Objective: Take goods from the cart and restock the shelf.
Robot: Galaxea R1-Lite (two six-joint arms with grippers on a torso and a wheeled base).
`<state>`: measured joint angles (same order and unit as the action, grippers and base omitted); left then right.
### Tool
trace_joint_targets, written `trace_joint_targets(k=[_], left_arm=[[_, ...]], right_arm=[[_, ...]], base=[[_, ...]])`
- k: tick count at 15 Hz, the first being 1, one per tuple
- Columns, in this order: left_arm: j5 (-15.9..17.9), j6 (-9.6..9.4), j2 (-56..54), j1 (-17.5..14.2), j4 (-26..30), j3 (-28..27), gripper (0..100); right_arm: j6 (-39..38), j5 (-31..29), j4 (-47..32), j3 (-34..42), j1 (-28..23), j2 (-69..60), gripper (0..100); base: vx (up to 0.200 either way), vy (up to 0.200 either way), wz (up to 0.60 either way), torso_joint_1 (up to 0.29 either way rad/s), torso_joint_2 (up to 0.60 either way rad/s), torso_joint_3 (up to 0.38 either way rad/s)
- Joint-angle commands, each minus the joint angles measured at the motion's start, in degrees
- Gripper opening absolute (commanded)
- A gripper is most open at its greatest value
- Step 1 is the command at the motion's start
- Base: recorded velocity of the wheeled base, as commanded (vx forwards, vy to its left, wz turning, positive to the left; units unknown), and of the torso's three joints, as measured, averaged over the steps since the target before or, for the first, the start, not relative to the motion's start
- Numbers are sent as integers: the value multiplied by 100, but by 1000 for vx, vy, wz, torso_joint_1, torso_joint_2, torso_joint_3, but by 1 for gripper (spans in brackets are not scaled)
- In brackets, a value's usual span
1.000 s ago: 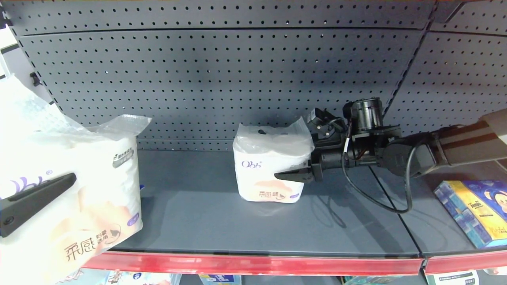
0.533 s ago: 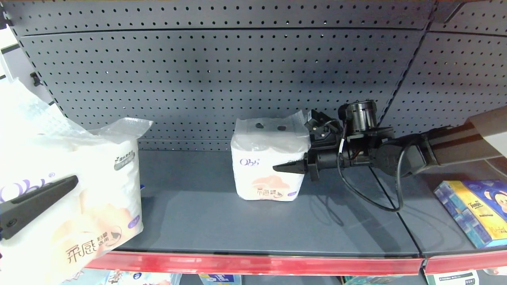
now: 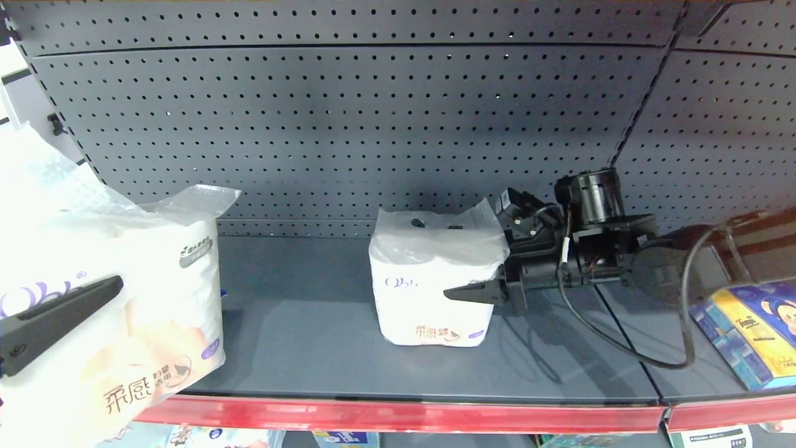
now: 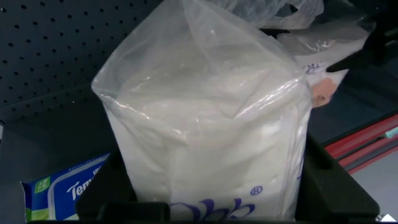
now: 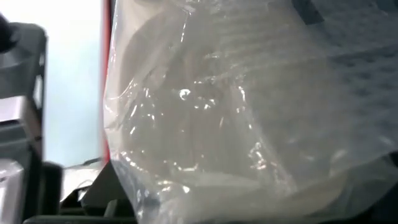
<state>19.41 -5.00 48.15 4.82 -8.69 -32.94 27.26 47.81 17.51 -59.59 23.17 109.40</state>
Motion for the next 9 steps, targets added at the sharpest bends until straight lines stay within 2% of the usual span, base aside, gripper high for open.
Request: trace_joint_targets(k=[1, 5, 9], left_arm=[[2, 8, -16, 2, -1, 7, 0], [2, 8, -78, 2, -1, 33, 0], [2, 16, -96, 2, -1, 33, 0]], right_arm=[[25, -44, 34, 527, 205, -551, 0], [34, -378, 51, 852, 609, -613, 0], [43, -492, 42, 931, 680, -621, 0]], base=[[0, 0, 0, 0, 0, 0], [0, 0, 0, 0, 0, 0], [0, 0, 0, 0, 0, 0]])
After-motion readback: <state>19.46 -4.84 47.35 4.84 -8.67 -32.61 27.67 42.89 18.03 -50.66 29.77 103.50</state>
